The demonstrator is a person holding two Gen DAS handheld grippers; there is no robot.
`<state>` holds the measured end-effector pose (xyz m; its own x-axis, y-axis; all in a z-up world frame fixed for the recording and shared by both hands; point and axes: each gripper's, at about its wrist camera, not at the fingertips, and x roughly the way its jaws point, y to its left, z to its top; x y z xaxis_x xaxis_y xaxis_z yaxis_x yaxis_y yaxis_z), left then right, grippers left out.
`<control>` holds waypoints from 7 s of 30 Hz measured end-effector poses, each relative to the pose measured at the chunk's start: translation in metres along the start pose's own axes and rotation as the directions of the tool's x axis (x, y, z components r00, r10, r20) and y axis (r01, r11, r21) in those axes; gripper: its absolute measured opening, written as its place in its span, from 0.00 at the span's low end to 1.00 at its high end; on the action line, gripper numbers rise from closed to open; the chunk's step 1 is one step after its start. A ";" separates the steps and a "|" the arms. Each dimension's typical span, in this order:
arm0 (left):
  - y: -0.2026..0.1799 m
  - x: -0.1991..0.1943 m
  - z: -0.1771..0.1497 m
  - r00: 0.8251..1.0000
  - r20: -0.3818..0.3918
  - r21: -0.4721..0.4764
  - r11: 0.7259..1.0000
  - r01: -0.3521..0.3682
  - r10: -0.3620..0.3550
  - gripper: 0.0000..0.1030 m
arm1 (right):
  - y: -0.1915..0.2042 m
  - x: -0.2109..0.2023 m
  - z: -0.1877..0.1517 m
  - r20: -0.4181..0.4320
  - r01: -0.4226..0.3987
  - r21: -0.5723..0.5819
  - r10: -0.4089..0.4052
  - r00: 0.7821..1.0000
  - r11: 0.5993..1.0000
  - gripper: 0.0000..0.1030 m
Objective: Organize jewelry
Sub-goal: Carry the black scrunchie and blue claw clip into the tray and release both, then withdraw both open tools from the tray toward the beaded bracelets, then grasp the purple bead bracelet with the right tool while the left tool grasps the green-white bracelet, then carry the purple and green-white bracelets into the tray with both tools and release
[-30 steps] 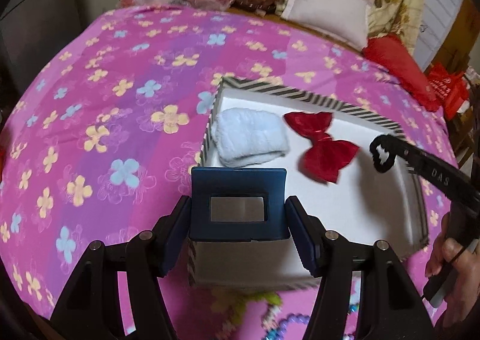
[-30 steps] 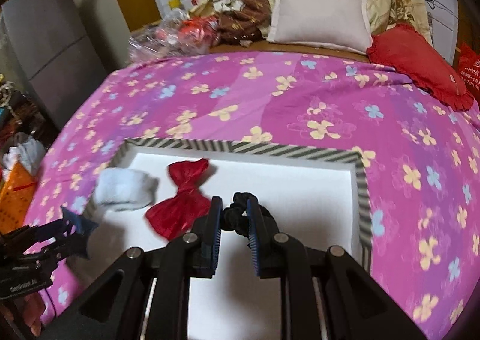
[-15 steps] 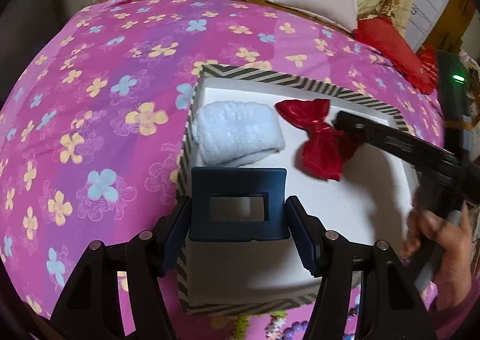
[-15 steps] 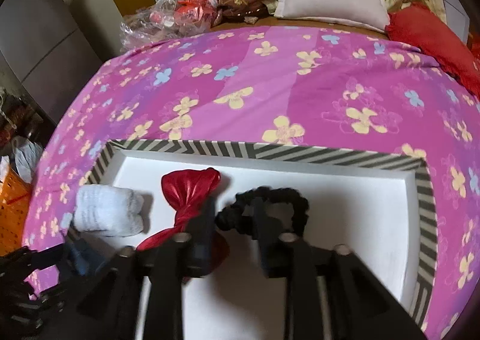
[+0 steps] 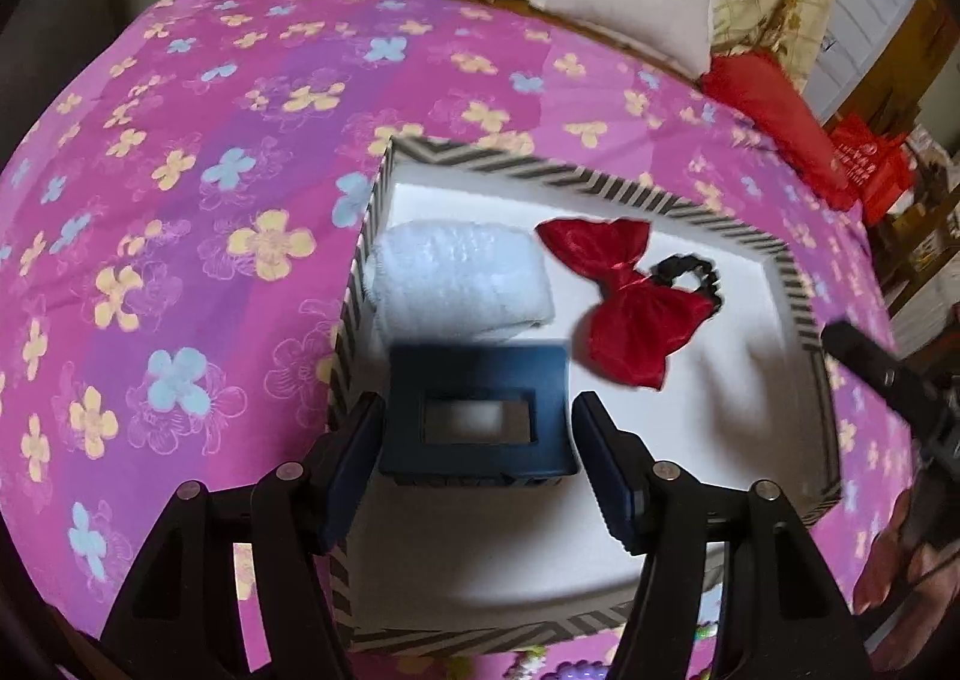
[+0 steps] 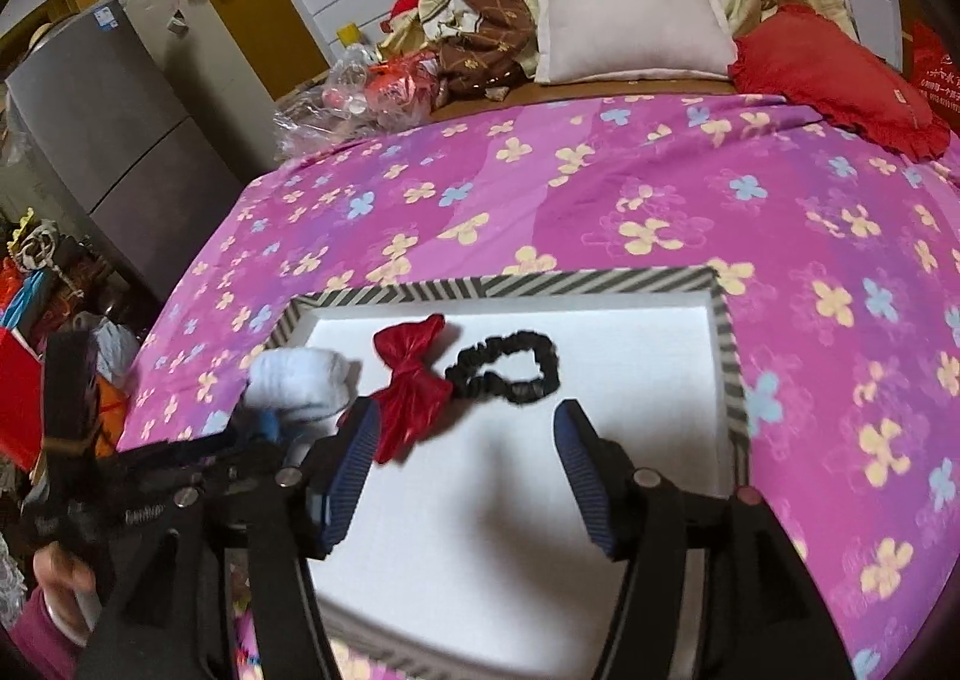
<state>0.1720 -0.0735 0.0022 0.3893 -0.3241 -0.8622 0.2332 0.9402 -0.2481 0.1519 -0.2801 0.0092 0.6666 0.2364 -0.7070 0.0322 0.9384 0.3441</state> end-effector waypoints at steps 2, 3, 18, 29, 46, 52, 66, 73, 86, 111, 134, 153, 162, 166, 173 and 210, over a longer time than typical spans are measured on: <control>-0.001 -0.002 0.000 1.000 0.016 0.005 1.000 -0.018 0.018 0.67 | 0.002 -0.008 -0.004 0.006 -0.002 -0.007 0.002 1.000 1.000 0.64; -0.001 -0.002 0.001 1.000 0.015 0.006 1.000 -0.022 0.022 0.67 | 0.003 -0.010 -0.005 0.007 -0.004 -0.010 0.004 1.000 1.000 0.64; -0.006 -0.052 -0.033 0.995 0.090 0.003 0.999 -0.048 0.047 0.66 | 0.032 -0.054 -0.045 0.005 -0.040 -0.054 0.041 0.999 0.998 0.68; -0.025 -0.080 -0.091 0.984 0.139 0.058 0.991 -0.121 0.112 0.66 | 0.044 -0.086 -0.098 -0.012 -0.031 -0.063 0.030 0.999 0.998 0.70; -0.047 -0.108 -0.158 0.975 0.195 0.102 0.986 -0.133 0.111 0.61 | 0.060 -0.115 -0.169 -0.013 -0.003 -0.061 0.002 1.000 0.998 0.73; -0.049 -0.112 -0.175 0.973 0.198 0.084 0.987 -0.134 0.115 0.61 | 0.066 -0.119 -0.182 -0.013 0.018 -0.083 -0.019 1.000 0.996 0.74; -0.052 -0.113 -0.201 0.972 0.192 0.075 0.985 -0.156 0.139 0.61 | 0.071 -0.123 -0.195 -0.021 0.015 -0.096 -0.018 1.000 0.995 0.75; -0.047 -0.111 -0.206 0.973 0.183 0.053 0.987 -0.155 0.143 0.61 | 0.073 -0.122 -0.199 -0.025 0.020 -0.103 -0.023 0.999 0.994 0.75; -0.036 -0.103 -0.210 0.978 0.146 0.040 0.987 -0.154 0.147 0.61 | 0.062 -0.119 -0.203 -0.041 0.039 -0.101 -0.043 0.998 0.994 0.75; 0.035 -0.082 -0.191 0.987 0.059 -0.142 0.980 -0.138 0.147 0.57 | 0.071 -0.091 -0.211 -0.098 -0.005 -0.166 -0.011 0.995 0.986 0.69; 0.031 -0.051 -0.159 0.977 0.039 -0.089 0.975 -0.205 0.209 0.57 | 0.132 -0.015 -0.204 -0.083 0.147 -0.414 -0.198 0.977 0.898 0.23; 0.022 -0.066 -0.162 0.988 0.083 -0.048 0.991 -0.128 0.132 0.10 | 0.123 -0.053 -0.193 -0.042 0.070 -0.351 -0.090 0.995 0.934 0.09; 0.008 -0.091 -0.159 0.985 0.128 -0.014 0.993 -0.114 0.115 0.10 | 0.128 -0.066 -0.183 -0.021 0.058 -0.356 -0.070 0.997 0.933 0.09; 0.004 -0.099 -0.157 0.983 0.139 -0.005 0.993 -0.116 0.116 0.10 | 0.133 -0.071 -0.181 -0.008 0.057 -0.375 -0.065 0.998 0.925 0.09; -0.004 -0.110 -0.151 0.978 0.163 0.019 0.991 -0.133 0.128 0.10 | 0.138 -0.080 -0.171 0.011 0.059 -0.391 -0.060 0.998 0.919 0.09; -0.031 -0.096 -0.041 0.979 0.190 -0.031 0.997 -0.071 0.076 0.10 | 0.104 -0.056 -0.053 0.042 0.073 -0.267 -0.064 0.997 0.961 0.09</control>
<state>0.0910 -0.0676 0.0746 0.5677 -0.2660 -0.7791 0.1772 0.9637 -0.1998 0.0789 -0.1823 0.0521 0.6935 0.1653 -0.7012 -0.1196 0.9862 0.1142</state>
